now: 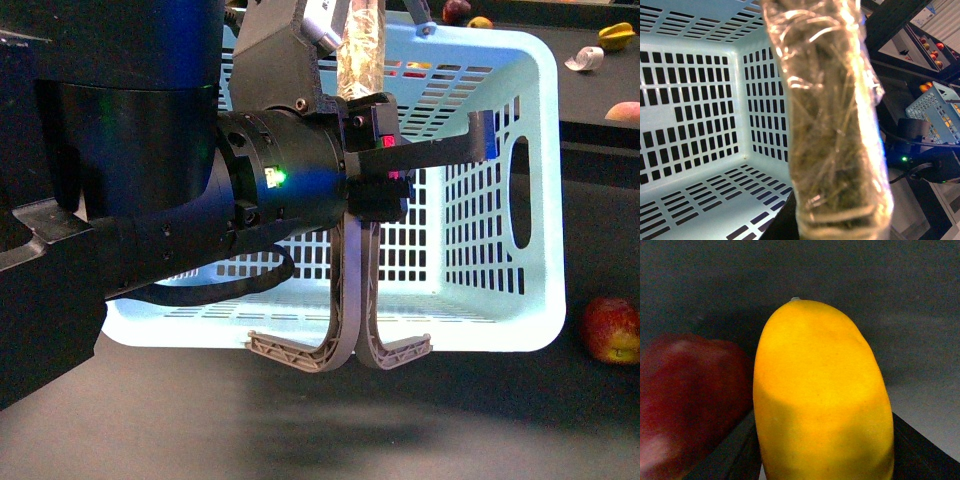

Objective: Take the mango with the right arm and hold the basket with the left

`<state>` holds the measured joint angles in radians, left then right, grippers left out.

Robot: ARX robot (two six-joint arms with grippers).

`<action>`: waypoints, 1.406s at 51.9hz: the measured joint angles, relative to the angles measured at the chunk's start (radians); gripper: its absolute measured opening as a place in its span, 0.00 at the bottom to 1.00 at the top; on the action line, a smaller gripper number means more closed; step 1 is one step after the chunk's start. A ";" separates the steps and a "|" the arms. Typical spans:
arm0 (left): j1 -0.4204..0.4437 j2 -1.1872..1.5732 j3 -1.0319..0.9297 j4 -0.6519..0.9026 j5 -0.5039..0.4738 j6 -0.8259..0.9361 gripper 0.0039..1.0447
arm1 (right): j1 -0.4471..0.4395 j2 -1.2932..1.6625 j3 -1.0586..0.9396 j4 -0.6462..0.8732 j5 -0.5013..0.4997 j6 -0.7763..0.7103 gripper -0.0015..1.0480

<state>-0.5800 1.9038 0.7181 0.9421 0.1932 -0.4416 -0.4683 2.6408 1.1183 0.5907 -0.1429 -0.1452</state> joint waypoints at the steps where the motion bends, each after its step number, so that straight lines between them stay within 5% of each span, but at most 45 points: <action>1: 0.000 0.000 0.000 0.000 0.000 0.000 0.04 | 0.000 -0.012 -0.008 0.002 -0.009 0.002 0.54; 16: 0.000 0.000 0.000 0.000 0.000 0.000 0.04 | 0.044 -0.323 -0.197 0.039 -0.181 0.083 0.54; 34: 0.000 0.000 0.000 0.000 0.000 0.000 0.04 | 0.229 -0.684 -0.370 0.041 -0.280 0.227 0.54; 59: 0.000 0.000 0.000 0.000 0.000 0.000 0.04 | 0.610 -0.817 -0.385 0.026 -0.192 0.344 0.54; 67: 0.000 0.000 0.000 0.000 0.000 0.000 0.04 | 0.655 -0.765 -0.362 0.026 -0.155 0.357 0.54; 73: 0.000 0.000 0.000 0.000 0.000 0.000 0.04 | 0.672 -0.753 -0.357 0.033 -0.129 0.368 0.67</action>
<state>-0.5800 1.9038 0.7181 0.9421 0.1932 -0.4412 0.2039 1.8874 0.7609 0.6235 -0.2714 0.2226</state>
